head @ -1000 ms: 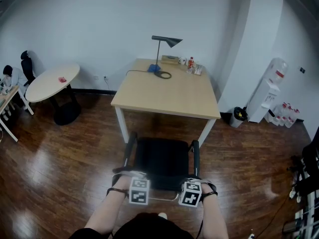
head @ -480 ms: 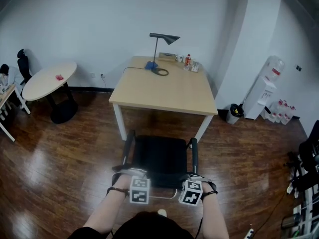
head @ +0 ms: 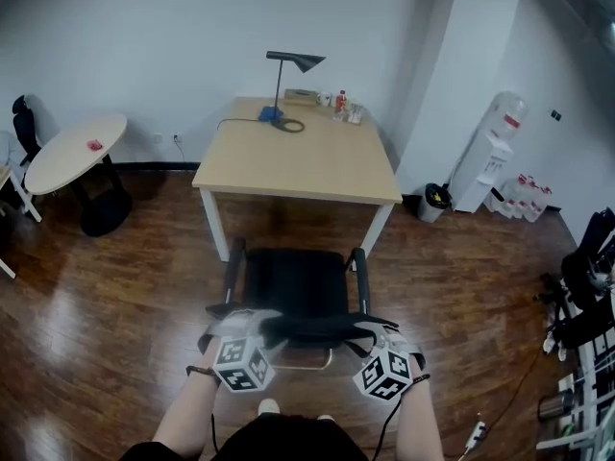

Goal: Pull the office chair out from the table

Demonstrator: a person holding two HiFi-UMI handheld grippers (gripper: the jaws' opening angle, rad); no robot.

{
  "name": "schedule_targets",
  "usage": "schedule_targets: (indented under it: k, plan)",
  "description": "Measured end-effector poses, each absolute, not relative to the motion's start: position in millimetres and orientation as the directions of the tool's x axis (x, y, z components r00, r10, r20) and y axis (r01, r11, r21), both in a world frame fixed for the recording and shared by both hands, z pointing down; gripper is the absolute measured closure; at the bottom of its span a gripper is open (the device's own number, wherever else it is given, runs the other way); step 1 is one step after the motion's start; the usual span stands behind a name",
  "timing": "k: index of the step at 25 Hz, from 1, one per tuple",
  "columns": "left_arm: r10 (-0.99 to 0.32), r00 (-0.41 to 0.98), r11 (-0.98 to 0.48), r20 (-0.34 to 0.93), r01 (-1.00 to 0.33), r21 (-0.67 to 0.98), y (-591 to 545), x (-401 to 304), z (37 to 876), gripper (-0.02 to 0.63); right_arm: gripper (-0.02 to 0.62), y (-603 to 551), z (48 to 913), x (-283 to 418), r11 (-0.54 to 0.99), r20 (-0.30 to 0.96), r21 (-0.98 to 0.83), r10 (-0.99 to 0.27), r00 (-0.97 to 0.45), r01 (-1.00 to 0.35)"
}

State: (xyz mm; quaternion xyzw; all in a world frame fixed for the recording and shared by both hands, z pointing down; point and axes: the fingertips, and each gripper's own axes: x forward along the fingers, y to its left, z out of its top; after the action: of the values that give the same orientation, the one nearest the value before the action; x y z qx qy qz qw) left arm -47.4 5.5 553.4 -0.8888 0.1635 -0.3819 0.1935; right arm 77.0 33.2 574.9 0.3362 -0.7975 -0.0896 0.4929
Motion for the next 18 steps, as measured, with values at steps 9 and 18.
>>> schedule_targets:
  k: [9, 18]
  plan:
    - [-0.705, 0.68, -0.699, 0.199, -0.621, -0.354, 33, -41, 482, 0.499, 0.471, 61, 526, 92, 0.622, 0.443, 0.43, -0.777, -0.447, -0.655]
    - [-0.813, 0.575, -0.582, 0.092, -0.798, -0.155, 111, 3, 473, 0.595, 0.515, 136, 513, 128, 0.609, 0.324, 0.398, -0.793, -0.516, -0.686]
